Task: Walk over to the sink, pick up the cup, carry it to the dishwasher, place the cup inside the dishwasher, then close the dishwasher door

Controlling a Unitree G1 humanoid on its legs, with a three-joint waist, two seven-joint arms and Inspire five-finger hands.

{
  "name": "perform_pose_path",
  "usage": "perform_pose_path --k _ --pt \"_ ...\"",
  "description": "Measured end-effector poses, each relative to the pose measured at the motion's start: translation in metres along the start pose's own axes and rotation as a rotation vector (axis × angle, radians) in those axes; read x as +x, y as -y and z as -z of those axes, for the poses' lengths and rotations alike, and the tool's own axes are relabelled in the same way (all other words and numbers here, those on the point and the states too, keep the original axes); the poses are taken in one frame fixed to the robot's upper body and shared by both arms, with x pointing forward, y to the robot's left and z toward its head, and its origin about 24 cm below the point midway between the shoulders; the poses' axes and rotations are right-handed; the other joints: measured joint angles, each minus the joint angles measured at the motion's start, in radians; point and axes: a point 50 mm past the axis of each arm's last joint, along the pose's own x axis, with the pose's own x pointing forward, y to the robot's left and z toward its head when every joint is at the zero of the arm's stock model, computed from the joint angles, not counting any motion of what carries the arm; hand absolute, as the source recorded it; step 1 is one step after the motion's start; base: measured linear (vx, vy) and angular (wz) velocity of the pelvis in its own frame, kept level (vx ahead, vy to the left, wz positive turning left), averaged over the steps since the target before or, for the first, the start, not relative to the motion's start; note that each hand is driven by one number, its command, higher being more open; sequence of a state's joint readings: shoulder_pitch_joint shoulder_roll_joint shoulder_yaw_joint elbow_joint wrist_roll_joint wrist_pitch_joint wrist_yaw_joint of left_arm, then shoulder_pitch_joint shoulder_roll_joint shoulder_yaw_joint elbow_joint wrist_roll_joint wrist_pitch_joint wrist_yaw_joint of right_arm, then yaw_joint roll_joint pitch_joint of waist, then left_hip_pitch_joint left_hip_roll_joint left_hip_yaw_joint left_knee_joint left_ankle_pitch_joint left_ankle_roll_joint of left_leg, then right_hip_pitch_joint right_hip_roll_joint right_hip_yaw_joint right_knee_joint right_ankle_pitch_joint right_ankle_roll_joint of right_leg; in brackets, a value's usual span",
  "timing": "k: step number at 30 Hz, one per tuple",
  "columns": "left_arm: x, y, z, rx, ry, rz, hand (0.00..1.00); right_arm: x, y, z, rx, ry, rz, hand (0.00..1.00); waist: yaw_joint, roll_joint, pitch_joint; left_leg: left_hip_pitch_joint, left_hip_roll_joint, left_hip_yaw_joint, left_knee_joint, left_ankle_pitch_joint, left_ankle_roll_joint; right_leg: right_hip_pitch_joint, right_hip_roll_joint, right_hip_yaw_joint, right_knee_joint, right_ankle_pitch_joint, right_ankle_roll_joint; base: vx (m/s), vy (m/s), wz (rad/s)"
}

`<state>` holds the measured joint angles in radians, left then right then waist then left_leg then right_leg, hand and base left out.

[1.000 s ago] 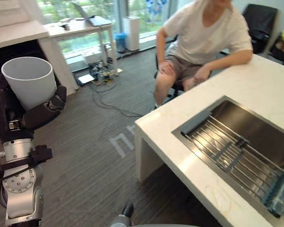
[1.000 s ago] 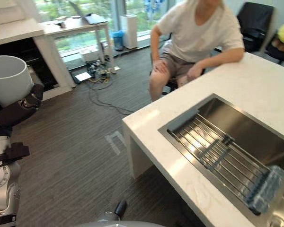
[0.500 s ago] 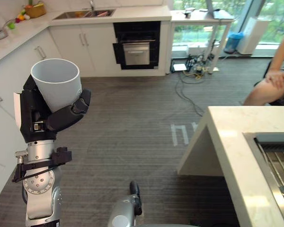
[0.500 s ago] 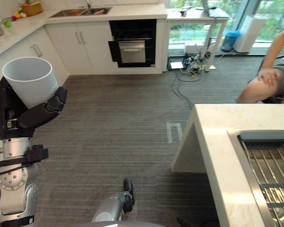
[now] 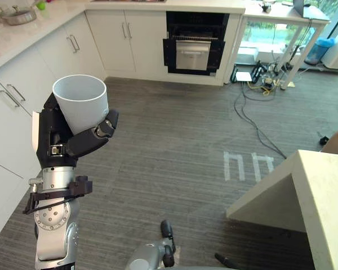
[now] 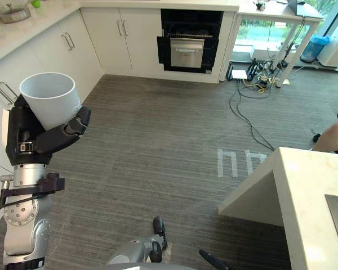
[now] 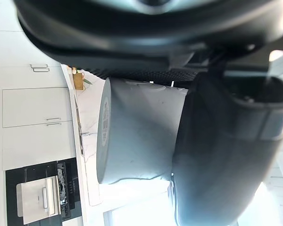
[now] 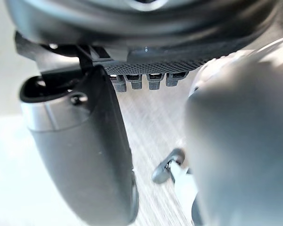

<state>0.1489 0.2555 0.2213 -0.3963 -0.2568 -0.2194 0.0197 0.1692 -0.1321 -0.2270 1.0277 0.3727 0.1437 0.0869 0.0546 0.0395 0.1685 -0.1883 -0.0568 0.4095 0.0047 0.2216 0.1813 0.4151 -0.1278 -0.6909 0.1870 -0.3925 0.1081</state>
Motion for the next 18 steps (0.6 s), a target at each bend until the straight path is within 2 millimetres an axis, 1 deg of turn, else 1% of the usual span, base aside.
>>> perform_pose_path --k 1,2,3,4,5,6,7,8,9,10,11,12,13,14,15,16,17,18 --pt "-0.001 0.003 0.002 -0.015 -0.009 0.007 0.0 0.0 0.002 0.0 -0.018 -0.002 0.002 1.0 -0.013 0.002 0.005 -0.011 -0.002 0.025 0.024 -0.047 -0.035 0.001 0.006 0.002 -0.012 0.0 -0.003 -0.11 0.086 0.89" --pt "-0.005 0.004 0.004 -0.025 -0.021 0.005 0.0 0.0 0.003 0.001 -0.031 -0.011 0.008 1.0 -0.025 -0.018 0.01 -0.03 0.01 0.071 0.071 -0.1 -0.033 -0.001 -0.012 -0.015 -0.017 0.001 -0.011 -0.09 0.102 0.68" --pt "-0.01 0.001 0.004 -0.026 -0.033 -0.023 0.0 0.0 0.005 0.005 -0.062 -0.029 0.022 1.0 0.0 -0.018 0.009 -0.028 0.027 0.078 0.121 -0.113 -0.013 -0.003 -0.028 -0.016 -0.015 0.004 -0.008 0.0 0.075 0.56" --pt "-0.011 -0.002 0.003 -0.02 -0.028 -0.047 0.0 -0.001 0.008 0.008 -0.09 -0.041 0.033 1.0 0.002 -0.021 0.005 -0.025 0.027 0.1 0.13 -0.108 -0.011 -0.004 -0.038 -0.027 -0.011 0.005 -0.005 0.07 0.036 0.23" --pt "-0.012 -0.003 0.002 -0.021 -0.025 -0.053 0.0 -0.001 0.009 0.008 -0.096 -0.042 0.037 1.0 0.008 -0.022 0.004 -0.025 0.019 0.098 0.124 -0.105 0.006 -0.006 -0.044 -0.028 -0.009 0.006 -0.004 0.11 0.039 0.25" --pt "-0.012 -0.003 0.001 -0.024 -0.021 -0.059 0.0 -0.001 0.008 0.007 -0.097 -0.04 0.038 1.0 0.015 -0.028 0.0 -0.026 0.003 0.099 0.113 -0.108 0.007 -0.012 -0.055 -0.024 -0.006 0.016 0.01 0.11 0.083 0.27" --pt "-0.013 0.001 0.001 -0.045 -0.017 -0.053 0.0 0.0 0.006 0.003 -0.096 -0.026 0.041 1.0 0.004 -0.027 -0.004 -0.031 -0.02 0.08 0.112 -0.129 0.032 -0.026 -0.076 -0.007 0.044 0.04 0.04 0.13 0.088 0.4" --pt "-0.013 0.004 0.002 -0.059 -0.021 -0.044 0.0 0.0 0.006 0.001 -0.096 -0.022 0.043 1.0 -0.004 -0.031 -0.002 -0.031 -0.027 0.069 0.11 -0.133 0.035 -0.039 -0.087 0.002 0.086 0.044 0.033 0.14 0.117 0.5" --pt "-0.013 0.009 0.003 -0.084 -0.024 -0.018 0.0 0.0 0.005 -0.002 -0.089 -0.01 0.04 1.0 -0.009 -0.026 -0.006 -0.026 -0.033 0.058 0.104 -0.138 0.037 -0.068 -0.109 0.023 0.172 0.052 0.02 0.14 0.138 0.41" --pt "-0.012 0.02 0.004 -0.113 -0.026 0.038 0.0 0.001 0.001 -0.007 -0.07 0.014 0.033 1.0 -0.014 -0.026 -0.006 -0.006 -0.041 0.037 0.085 -0.144 0.035 -0.136 -0.15 0.071 0.345 0.096 -0.018 0.13 0.137 0.32" --pt "-0.012 0.022 0.004 -0.118 -0.026 0.049 0.0 0.001 0.0 -0.008 -0.063 0.021 0.031 1.0 -0.015 -0.027 -0.005 0.001 -0.044 0.032 0.079 -0.145 0.034 -0.151 -0.159 0.081 0.387 0.113 -0.027 0.14 0.12 0.39" --pt "-0.011 0.032 0.005 -0.141 -0.03 0.092 0.0 0.001 -0.001 -0.013 -0.043 0.053 0.029 1.0 -0.02 -0.032 -0.002 0.04 -0.06 0.007 0.051 -0.147 0.03 -0.207 -0.197 0.128 0.542 0.202 -0.08 0.16 0.101 0.44" --pt "-0.009 0.042 0.006 -0.158 -0.04 0.133 0.0 0.0 0.001 -0.016 -0.009 0.083 0.032 1.0 -0.031 -0.036 0.0 0.091 -0.076 -0.025 0.013 -0.15 0.025 -0.268 -0.223 0.199 0.699 0.273 -0.128 0.17 0.092 0.57" --pt "-0.008 0.048 0.008 -0.164 -0.047 0.153 0.0 0.0 0.002 -0.016 0.016 0.093 0.037 1.0 -0.04 -0.034 0.001 0.116 -0.084 -0.048 -0.005 -0.147 0.017 -0.3 -0.214 0.239 0.755 0.262 -0.118 0.16 0.07 0.89" --pt "-0.005 0.061 0.015 -0.191 -0.067 0.19 0.0 -0.001 0.005 -0.014 0.049 0.107 0.05 1.0 -0.061 -0.007 0.003 0.161 -0.085 -0.103 -0.055 -0.157 -0.02 -0.373 -0.142 0.327 0.81 0.228 -0.103 0.11 0.038 0.95" --pt "-0.003 0.066 0.019 -0.202 -0.083 0.203 0.0 -0.001 0.005 -0.012 0.077 0.108 0.053 1.0 -0.078 -0.01 0.002 0.175 -0.087 -0.107 -0.058 -0.209 -0.093 -0.416 -0.107 0.37 0.806 0.215 -0.105 0.19 0.014 1.13" --pt "0.0 0.069 0.023 -0.201 -0.094 0.217 0.0 0.0 -0.001 -0.005 0.116 0.098 0.045 1.0 -0.094 -0.071 0.004 0.137 -0.095 -0.1 0.123 -0.288 -0.048 -0.48 -0.145 0.425 0.79 0.19 -0.095 0.23 -0.049 0.8" --pt "0.004 0.076 0.023 -0.216 -0.088 0.232 0.0 -0.001 -0.001 0.002 0.151 0.105 0.031 1.0 -0.092 -0.056 0.012 0.071 0.002 -0.211 0.447 -0.457 -0.037 -0.556 -0.144 0.469 0.728 0.153 -0.063 0.23 -0.036 0.49"
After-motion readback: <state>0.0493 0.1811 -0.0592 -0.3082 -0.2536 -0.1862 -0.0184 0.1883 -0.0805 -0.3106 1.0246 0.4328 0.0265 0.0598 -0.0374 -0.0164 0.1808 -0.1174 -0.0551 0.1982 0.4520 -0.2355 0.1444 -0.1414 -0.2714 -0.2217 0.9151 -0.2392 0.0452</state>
